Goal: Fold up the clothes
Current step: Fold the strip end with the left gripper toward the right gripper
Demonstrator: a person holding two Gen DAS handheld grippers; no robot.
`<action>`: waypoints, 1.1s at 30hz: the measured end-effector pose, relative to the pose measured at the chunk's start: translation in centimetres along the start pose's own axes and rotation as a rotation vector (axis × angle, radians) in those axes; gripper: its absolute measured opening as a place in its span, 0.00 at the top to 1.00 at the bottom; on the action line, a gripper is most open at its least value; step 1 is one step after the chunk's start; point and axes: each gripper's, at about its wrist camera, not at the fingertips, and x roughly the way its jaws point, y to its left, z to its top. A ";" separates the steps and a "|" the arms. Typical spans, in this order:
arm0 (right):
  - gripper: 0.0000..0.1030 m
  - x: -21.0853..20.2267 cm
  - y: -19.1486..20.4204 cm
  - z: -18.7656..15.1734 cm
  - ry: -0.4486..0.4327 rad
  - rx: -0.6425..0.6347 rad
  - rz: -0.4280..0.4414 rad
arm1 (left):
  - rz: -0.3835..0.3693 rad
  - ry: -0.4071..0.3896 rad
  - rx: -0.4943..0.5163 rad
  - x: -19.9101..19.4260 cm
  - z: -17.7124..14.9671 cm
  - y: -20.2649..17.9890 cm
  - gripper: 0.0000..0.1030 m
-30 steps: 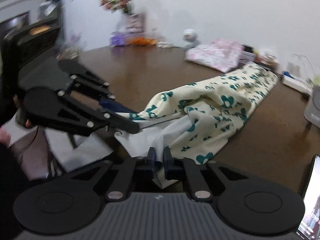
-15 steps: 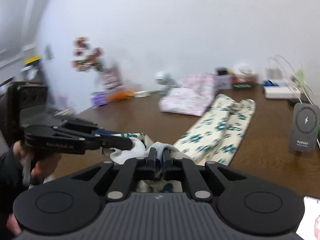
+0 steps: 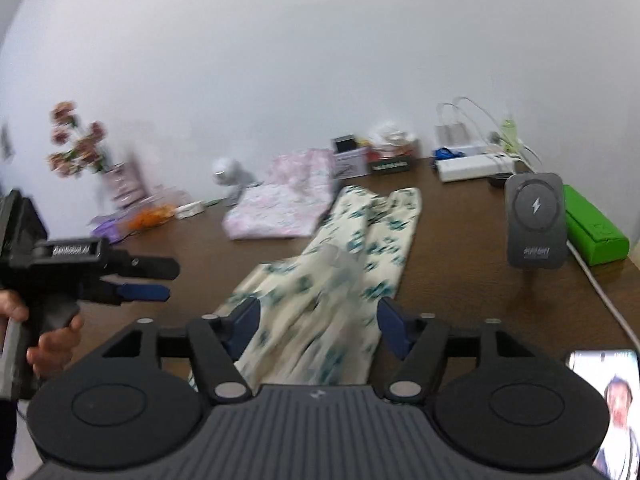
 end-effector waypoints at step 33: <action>0.35 -3.5 -1.2 -4.0 0.176 0.226 0.224 | -0.142 0.137 0.058 -0.8 -5.3 -1.0 0.36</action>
